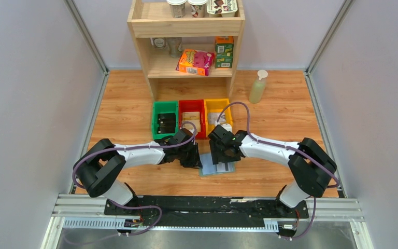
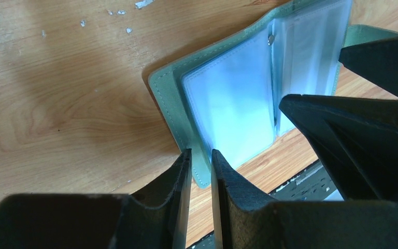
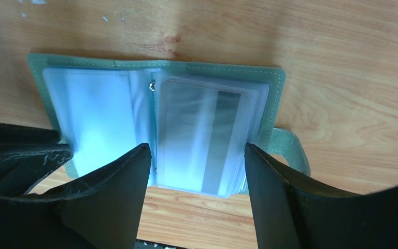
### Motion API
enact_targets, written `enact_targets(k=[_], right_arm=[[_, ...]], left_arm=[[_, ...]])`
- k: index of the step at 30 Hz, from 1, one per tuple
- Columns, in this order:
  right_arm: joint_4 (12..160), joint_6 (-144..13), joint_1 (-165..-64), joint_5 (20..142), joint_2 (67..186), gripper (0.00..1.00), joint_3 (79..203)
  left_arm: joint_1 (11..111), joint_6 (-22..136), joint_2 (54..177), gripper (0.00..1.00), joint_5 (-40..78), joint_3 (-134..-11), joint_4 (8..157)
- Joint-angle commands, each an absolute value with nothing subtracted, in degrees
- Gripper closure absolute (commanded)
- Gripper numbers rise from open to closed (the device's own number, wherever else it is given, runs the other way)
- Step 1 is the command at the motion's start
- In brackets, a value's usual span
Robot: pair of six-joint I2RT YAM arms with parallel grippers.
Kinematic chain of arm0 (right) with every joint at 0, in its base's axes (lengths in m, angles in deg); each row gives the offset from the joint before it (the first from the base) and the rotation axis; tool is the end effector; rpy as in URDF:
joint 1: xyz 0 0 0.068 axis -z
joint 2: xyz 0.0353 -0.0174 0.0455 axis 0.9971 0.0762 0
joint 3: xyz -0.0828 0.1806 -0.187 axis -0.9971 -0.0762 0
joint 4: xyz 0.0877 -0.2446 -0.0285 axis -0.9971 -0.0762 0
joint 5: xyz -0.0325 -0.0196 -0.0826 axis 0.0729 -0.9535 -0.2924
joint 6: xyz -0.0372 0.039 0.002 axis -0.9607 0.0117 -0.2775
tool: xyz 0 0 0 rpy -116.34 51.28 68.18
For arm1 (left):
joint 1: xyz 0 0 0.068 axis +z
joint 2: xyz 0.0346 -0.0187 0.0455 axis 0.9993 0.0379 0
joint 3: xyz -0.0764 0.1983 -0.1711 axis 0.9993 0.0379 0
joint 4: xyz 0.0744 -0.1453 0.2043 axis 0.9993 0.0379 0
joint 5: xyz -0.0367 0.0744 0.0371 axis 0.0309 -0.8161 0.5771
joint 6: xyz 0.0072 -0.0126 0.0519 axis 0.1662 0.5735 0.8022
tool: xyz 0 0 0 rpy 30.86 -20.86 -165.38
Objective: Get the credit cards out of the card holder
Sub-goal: Remove the credit card from the card holder.
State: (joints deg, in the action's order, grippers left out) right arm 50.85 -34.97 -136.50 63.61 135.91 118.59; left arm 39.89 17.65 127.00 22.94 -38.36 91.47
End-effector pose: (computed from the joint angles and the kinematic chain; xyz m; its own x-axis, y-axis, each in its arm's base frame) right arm 0.1848 0.2177 0.1711 -0.9259 -0.1965 -0.3225 -0.2223 0.9739 0.0448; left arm 0.1785 -0.2089 0.1449 -0.9712 -0.0520 -0.2324 0.0882 0.8280 -0.5538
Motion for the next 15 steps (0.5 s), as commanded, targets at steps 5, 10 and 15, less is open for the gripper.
enact_targets(k=[5, 10, 15], right_arm=[[52.9, -34.3, -137.1, 66.7, 130.0, 0.31, 119.7], [53.4, -34.0, -137.1, 67.8, 130.3, 0.31, 119.3], [54.9, -33.6, -137.0, 69.7, 127.0, 0.32, 118.4]], left_arm=[[39.4, 18.7, 128.1, 0.72, 23.8, -40.4, 91.0], [39.2, 18.8, 128.0, 0.72, 23.8, -40.3, 91.1], [39.2, 18.7, 128.0, 0.72, 23.9, -40.2, 91.0]])
